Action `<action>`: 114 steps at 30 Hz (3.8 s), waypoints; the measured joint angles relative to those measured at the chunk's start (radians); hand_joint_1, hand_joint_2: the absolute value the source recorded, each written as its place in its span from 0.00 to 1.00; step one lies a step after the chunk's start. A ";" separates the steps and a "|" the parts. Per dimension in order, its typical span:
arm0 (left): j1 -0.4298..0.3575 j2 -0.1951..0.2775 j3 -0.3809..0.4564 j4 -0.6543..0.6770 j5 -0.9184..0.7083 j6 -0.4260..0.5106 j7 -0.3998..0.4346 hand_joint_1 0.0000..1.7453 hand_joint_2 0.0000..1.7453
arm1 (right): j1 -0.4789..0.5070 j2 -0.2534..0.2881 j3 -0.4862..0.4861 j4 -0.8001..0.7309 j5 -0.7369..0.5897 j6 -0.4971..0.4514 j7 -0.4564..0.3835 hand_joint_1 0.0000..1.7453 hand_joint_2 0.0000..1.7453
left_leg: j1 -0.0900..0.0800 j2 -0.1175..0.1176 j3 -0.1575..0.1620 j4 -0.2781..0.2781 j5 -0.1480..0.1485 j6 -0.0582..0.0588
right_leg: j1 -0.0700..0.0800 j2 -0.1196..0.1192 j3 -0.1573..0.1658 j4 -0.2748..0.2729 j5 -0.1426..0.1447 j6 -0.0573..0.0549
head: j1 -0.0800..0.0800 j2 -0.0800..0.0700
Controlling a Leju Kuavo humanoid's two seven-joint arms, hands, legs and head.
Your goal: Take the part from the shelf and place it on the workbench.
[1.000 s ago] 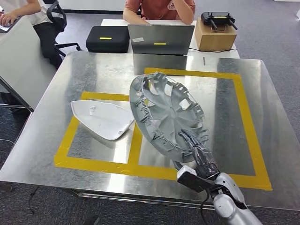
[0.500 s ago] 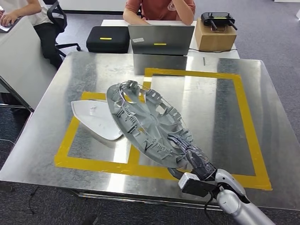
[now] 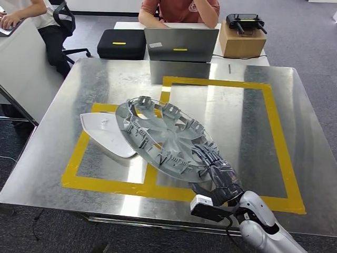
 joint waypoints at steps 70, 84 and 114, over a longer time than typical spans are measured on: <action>0.023 -0.034 0.036 0.002 0.088 0.046 -0.008 0.00 0.00 | -0.060 -0.342 0.044 -0.315 0.771 -0.111 0.772 0.00 1.00 | -0.004 0.000 -0.004 0.010 -0.008 0.012 | -0.006 -0.001 0.000 -0.001 0.001 0.005 | -0.001 0.000; 0.025 -0.035 0.036 0.006 0.088 0.033 -0.016 0.00 0.00 | 0.018 -0.239 0.027 -0.281 0.770 -0.126 0.712 0.00 1.00 | 0.015 0.009 -0.016 -0.012 0.030 0.028 | -0.030 -0.003 -0.047 0.169 -0.080 0.062 | 0.004 0.000; 0.031 -0.035 0.036 0.010 0.084 0.034 -0.019 0.00 0.00 | 0.154 -0.106 -0.149 -0.272 0.770 -0.111 0.578 0.00 1.00 | -0.028 0.010 -0.032 -0.017 0.032 0.066 | -0.007 0.002 -0.077 0.257 -0.086 0.047 | -0.012 0.000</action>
